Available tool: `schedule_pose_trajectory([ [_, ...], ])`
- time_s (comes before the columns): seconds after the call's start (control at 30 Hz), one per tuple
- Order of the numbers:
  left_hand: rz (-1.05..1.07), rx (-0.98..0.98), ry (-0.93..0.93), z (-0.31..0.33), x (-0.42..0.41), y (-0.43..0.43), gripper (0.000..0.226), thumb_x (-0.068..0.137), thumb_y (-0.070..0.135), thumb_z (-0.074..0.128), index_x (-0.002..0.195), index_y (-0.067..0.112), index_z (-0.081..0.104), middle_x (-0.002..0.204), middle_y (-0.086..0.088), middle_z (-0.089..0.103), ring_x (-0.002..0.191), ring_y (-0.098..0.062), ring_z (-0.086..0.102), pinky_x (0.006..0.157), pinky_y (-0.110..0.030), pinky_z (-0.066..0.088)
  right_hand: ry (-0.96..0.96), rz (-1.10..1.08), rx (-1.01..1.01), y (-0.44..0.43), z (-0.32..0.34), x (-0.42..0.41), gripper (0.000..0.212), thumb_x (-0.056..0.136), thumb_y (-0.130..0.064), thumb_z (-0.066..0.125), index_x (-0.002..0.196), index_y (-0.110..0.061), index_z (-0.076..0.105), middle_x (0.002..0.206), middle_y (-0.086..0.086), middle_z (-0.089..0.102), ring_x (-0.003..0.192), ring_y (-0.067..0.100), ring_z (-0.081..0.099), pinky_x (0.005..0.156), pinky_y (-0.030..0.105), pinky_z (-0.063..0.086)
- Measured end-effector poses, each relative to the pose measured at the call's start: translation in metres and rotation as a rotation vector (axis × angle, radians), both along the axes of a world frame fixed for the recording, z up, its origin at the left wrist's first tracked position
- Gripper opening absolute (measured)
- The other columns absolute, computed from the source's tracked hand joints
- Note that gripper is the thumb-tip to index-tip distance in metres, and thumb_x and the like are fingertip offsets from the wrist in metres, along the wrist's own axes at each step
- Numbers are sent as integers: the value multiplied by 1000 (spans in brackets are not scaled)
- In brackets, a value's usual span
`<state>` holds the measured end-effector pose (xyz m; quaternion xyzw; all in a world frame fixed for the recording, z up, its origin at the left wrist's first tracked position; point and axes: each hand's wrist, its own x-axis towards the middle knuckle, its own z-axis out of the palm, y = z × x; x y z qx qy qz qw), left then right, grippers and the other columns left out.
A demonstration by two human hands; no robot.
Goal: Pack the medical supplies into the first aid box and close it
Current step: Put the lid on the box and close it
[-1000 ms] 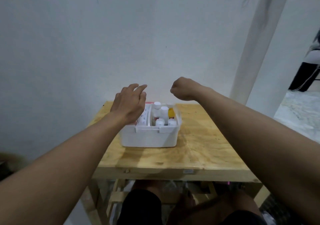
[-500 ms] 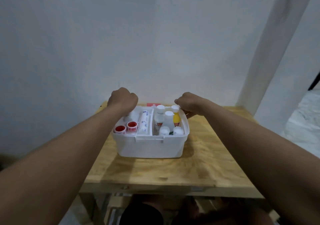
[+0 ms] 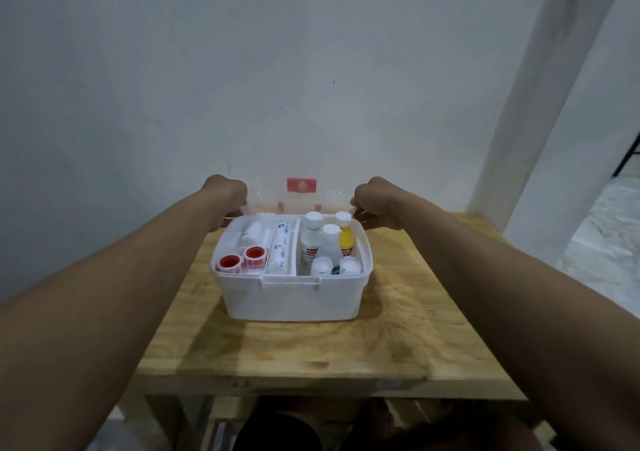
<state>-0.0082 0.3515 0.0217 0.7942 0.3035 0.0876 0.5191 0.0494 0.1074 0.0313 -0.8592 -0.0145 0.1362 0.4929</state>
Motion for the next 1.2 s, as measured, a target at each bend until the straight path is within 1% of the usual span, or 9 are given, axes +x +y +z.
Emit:
schedule_pose_trajectory([
  [0.1, 18, -79, -71, 7, -2, 2, 25, 94, 3, 52, 116, 0, 63, 116, -15, 68, 88, -27, 68, 79, -40, 57, 18, 8, 77, 1, 8, -3, 29, 102, -25, 48, 121, -3, 51, 108, 18, 63, 89, 28, 65, 66, 36, 57],
  [0.23, 11, -131, -156, 18, -10, 2, 30, 92, 10, 53, 120, 9, 63, 119, -10, 68, 106, -25, 68, 70, -35, 49, -4, 26, 118, 3, 17, -2, 62, 96, -61, 43, 135, -12, 45, 117, 18, 61, 106, 33, 63, 87, 46, 56],
  [0.37, -13, -141, -215, 31, -22, -4, 32, 96, 18, 48, 124, 14, 64, 121, -5, 69, 95, -22, 65, 84, -39, 45, -23, 44, 118, 1, 30, -9, 80, 93, -73, 28, 148, -16, 39, 121, 18, 59, 109, 32, 59, 92, 48, 52],
  [0.47, -24, -152, -248, 37, -34, -8, 36, 98, 23, 43, 128, 16, 61, 122, -6, 67, 96, -22, 62, 88, -41, 44, -40, 36, 135, -4, 38, -18, 83, 92, -76, 22, 147, -16, 42, 118, 17, 60, 108, 32, 59, 93, 48, 50],
  [0.57, -18, -164, -260, 42, -49, -12, 36, 98, 28, 43, 126, 17, 62, 124, -6, 67, 100, -24, 63, 88, -42, 45, -50, 55, 141, -10, 42, -31, 87, 91, -77, 18, 147, -15, 43, 130, 19, 56, 117, 37, 56, 102, 54, 46],
  [0.8, -24, -179, -277, 50, -84, -25, 53, 103, 50, 29, 130, 18, 61, 125, -5, 62, 115, -27, 59, 107, -49, 43, -53, 77, 132, -22, 47, -71, 87, 89, -80, 21, 149, -20, 42, 145, 17, 47, 129, 35, 47, 103, 54, 43],
  [0.97, -34, -134, -281, 40, -107, -31, 49, 100, 52, 38, 119, 15, 64, 112, -4, 59, 99, -24, 57, 82, -37, 45, -64, 123, 83, -29, 37, -96, 81, 93, -73, 31, 154, -19, 35, 156, 11, 37, 139, 34, 40, 108, 56, 38],
  [1.1, -68, -45, -254, 26, -120, -37, 49, 101, 51, 39, 117, 16, 69, 130, -12, 59, 120, -32, 56, 101, -39, 45, -116, 172, -31, -29, 24, -114, 76, 97, -67, 32, 155, -19, 32, 161, 7, 31, 144, 33, 34, 107, 54, 35],
  [1.2, -77, 82, -197, 18, -129, -47, 54, 102, 49, 38, 124, 9, 65, 132, -13, 58, 117, -31, 55, 94, -33, 40, -245, 223, -112, -29, 16, -124, 65, 102, -55, 33, 153, -15, 38, 161, 7, 32, 144, 31, 35, 110, 46, 32],
])
